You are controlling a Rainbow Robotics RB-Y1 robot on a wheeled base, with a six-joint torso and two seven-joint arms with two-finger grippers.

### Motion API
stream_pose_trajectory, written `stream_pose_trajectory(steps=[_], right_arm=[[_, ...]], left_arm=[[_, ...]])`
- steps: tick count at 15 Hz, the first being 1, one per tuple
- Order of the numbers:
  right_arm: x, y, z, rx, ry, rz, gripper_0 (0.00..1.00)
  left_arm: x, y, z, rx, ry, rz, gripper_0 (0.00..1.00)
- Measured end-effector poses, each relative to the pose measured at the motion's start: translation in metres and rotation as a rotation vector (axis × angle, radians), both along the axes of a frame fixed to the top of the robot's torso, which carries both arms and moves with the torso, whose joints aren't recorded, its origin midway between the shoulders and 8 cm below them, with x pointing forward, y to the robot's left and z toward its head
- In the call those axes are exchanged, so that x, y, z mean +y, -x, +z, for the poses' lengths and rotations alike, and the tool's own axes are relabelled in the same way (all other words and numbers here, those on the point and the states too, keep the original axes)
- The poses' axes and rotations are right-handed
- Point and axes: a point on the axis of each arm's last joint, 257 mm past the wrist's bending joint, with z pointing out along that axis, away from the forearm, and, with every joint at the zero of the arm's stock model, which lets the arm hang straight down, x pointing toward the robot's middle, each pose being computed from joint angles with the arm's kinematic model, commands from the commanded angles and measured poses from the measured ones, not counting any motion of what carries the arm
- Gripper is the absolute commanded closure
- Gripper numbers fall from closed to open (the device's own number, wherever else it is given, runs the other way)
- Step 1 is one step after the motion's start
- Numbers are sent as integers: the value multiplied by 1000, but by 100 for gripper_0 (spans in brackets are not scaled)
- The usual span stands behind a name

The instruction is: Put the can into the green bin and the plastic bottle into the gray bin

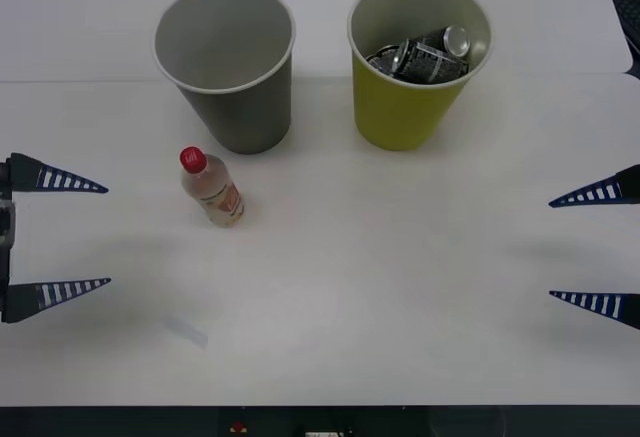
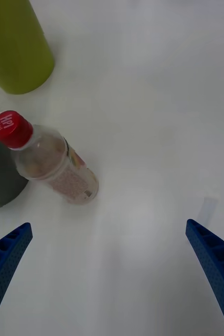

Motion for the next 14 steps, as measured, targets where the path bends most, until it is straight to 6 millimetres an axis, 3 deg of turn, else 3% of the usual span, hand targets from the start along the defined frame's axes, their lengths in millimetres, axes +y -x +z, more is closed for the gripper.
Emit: stream_pose_trajectory(steps=[4, 14], right_arm=[[0, 0, 0, 0, 0, 0, 0], [0, 0, 0, 0, 0, 0, 0]], left_arm=[[23, -14, -2, 26, 59, 86, 0], [30, -36, -36, 173, 363, 291, 0]])
